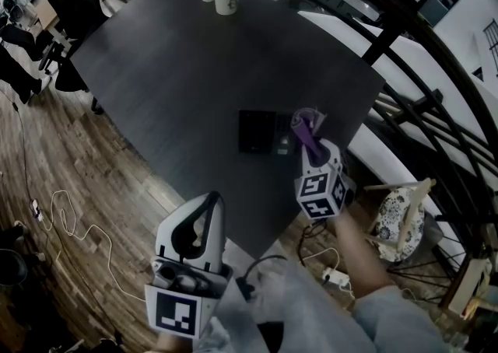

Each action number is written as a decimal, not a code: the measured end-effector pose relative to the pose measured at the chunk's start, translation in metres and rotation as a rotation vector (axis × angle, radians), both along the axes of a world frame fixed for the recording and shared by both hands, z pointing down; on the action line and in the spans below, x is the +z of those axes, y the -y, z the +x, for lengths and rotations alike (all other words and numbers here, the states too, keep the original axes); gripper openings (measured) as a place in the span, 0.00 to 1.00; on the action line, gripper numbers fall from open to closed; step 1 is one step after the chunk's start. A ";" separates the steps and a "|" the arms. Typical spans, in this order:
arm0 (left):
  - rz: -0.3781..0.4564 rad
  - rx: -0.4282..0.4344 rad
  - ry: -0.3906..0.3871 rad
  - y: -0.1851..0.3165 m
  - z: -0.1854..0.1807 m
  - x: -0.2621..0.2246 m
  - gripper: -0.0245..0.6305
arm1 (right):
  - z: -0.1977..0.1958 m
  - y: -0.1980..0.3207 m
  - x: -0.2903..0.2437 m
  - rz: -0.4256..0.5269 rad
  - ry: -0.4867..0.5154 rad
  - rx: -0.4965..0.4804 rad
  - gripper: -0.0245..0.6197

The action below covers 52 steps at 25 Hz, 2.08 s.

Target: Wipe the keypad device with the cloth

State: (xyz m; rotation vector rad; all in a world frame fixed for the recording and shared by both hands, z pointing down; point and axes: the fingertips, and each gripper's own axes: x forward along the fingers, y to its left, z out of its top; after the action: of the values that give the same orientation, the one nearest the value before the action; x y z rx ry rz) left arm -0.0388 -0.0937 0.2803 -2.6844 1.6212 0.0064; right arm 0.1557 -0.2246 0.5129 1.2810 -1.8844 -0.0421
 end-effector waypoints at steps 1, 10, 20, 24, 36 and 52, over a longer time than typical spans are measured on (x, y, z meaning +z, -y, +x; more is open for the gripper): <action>0.001 0.000 -0.001 0.000 -0.001 0.000 0.05 | -0.001 -0.003 0.003 -0.011 0.007 0.006 0.18; 0.007 0.019 -0.013 -0.001 -0.002 -0.001 0.05 | -0.009 -0.033 0.028 -0.127 0.089 0.090 0.18; 0.010 0.034 -0.020 -0.003 0.003 -0.002 0.05 | -0.024 -0.061 0.042 -0.225 0.180 0.115 0.18; 0.013 0.037 -0.022 -0.002 0.004 -0.005 0.05 | -0.040 -0.070 0.047 -0.266 0.234 0.091 0.18; 0.053 0.025 -0.022 -0.001 0.003 -0.019 0.05 | -0.098 -0.066 -0.024 -0.137 0.421 -0.087 0.18; 0.120 0.002 -0.017 0.011 -0.003 -0.043 0.05 | -0.069 -0.056 -0.169 0.210 0.665 -0.050 0.18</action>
State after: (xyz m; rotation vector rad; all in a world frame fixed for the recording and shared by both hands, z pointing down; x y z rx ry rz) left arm -0.0422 -0.1050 0.2370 -2.6030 1.5689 0.1228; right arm 0.0865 -0.1682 0.3444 1.5115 -2.5277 0.1866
